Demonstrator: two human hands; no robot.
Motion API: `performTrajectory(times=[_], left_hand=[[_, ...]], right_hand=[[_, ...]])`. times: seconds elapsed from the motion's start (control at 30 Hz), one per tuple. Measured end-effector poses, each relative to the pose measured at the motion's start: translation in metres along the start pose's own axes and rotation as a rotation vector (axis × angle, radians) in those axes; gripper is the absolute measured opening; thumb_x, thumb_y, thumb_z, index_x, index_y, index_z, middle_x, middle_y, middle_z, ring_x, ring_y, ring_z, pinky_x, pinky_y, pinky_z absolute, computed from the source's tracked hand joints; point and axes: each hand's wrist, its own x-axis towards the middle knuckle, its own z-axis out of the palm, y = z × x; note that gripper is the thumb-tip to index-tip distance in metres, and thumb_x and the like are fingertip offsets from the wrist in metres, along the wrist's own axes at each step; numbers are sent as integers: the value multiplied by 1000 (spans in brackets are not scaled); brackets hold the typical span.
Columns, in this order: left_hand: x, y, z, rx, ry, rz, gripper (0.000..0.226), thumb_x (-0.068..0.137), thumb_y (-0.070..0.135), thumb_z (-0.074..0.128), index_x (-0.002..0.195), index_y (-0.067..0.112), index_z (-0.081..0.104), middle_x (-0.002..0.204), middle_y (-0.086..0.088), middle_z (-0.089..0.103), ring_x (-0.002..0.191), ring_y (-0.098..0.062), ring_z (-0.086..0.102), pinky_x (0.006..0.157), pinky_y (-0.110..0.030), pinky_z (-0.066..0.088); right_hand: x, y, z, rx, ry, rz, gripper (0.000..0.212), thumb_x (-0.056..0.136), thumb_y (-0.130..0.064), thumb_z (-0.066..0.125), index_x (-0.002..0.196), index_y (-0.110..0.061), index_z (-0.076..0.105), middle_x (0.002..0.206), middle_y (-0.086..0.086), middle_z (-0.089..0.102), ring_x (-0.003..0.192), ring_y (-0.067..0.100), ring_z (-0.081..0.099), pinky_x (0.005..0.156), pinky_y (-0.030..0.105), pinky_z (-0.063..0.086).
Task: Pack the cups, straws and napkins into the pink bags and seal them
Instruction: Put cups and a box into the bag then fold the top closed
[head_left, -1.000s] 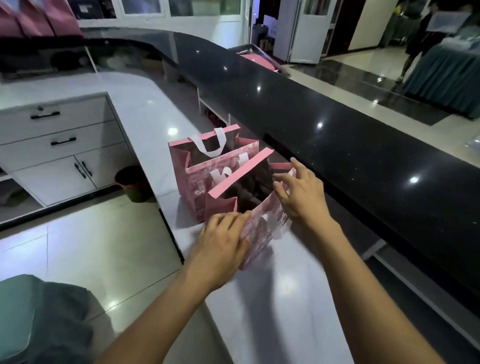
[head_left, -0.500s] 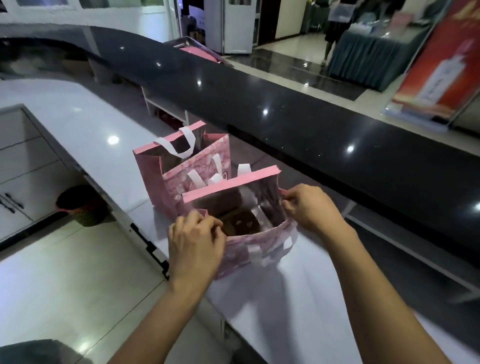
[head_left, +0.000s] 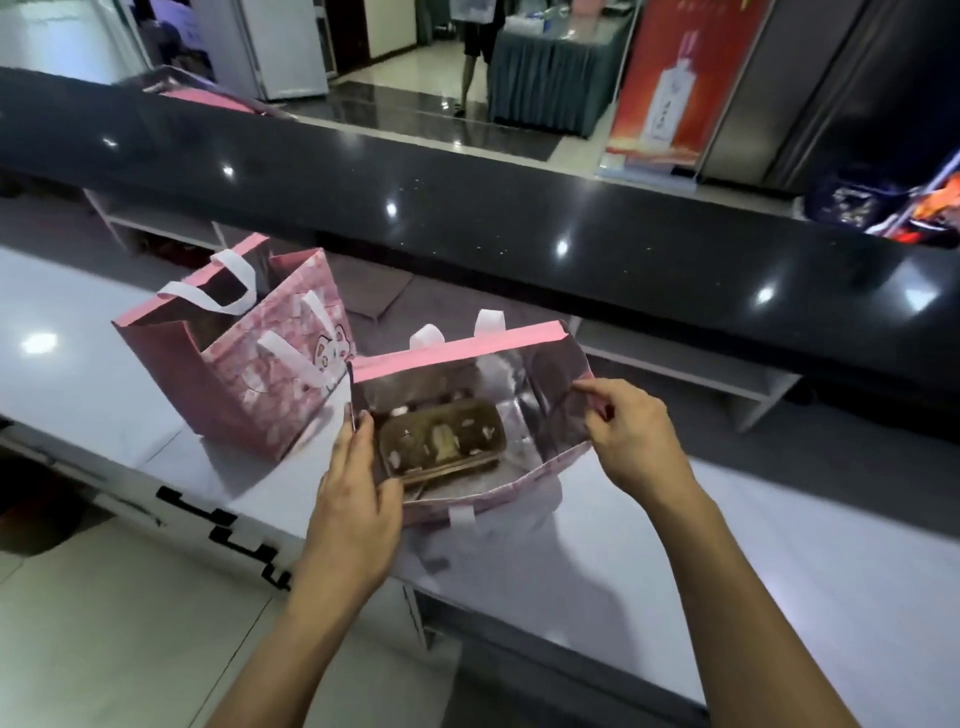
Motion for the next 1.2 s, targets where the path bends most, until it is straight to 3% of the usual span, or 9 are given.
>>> performTrajectory(times=[0.13,0.37,0.5,0.6,0.7,0.8,0.97,1.1,1.2], left_hand=[[-21,33,22,-77,-74,60,65,102,13,45,158,23,15,167,6,10,134,8,9,111,-19,12],[-80,115,92,-224,-202,164,63,104,14,45,158,29,16,164,15,13,137,4,17,109,-23,22],[-123,161,141,-221,-292,210,70,101,7,48,157,34,15,146,31,12,130,8,17,104,-20,21],[-153,196,175,-221,-339,248,74,99,5,50,157,35,14,143,32,12,129,8,18,110,-24,26],[-181,226,207,-218,-371,308,77,98,4,53,154,39,15,141,34,11,127,9,19,106,-21,24],[-201,250,233,-214,-414,341,76,97,5,54,155,37,15,145,32,10,129,10,17,108,-19,22],[-211,288,273,-207,-478,378,76,97,7,55,158,29,16,153,26,14,133,9,19,107,-16,23],[-203,320,306,-216,-494,381,76,97,12,57,158,30,16,164,13,14,147,-12,24,114,-35,32],[-193,345,333,-237,-503,398,76,97,14,57,158,32,16,165,13,13,148,-12,23,114,-38,34]], right_hand=[[-37,30,-37,68,83,57,38,95,-13,58,131,-22,64,126,-2,66,109,16,62,94,29,49],[-108,114,-117,114,180,148,43,94,-7,57,135,-20,61,133,-2,62,102,6,53,90,20,43],[-149,171,-165,100,229,205,43,95,-10,57,136,-22,60,129,-1,62,102,9,51,90,23,45],[-178,213,-197,91,263,224,43,94,-10,59,136,-20,60,125,0,63,100,10,54,89,23,47],[-203,254,-225,58,278,261,44,94,-13,58,136,-22,59,123,-3,64,106,16,56,94,33,51],[-220,288,-249,47,300,305,45,92,-17,56,136,-26,58,123,-5,64,108,20,56,95,43,51],[-229,337,-284,55,346,365,45,90,-22,53,134,-26,59,121,-4,64,111,22,57,98,42,49],[-216,377,-315,33,380,402,44,90,-20,55,134,-24,59,127,-2,63,116,20,56,102,39,46],[-197,405,-337,30,391,416,44,90,-16,55,134,-20,60,124,1,64,116,20,57,102,37,46]])
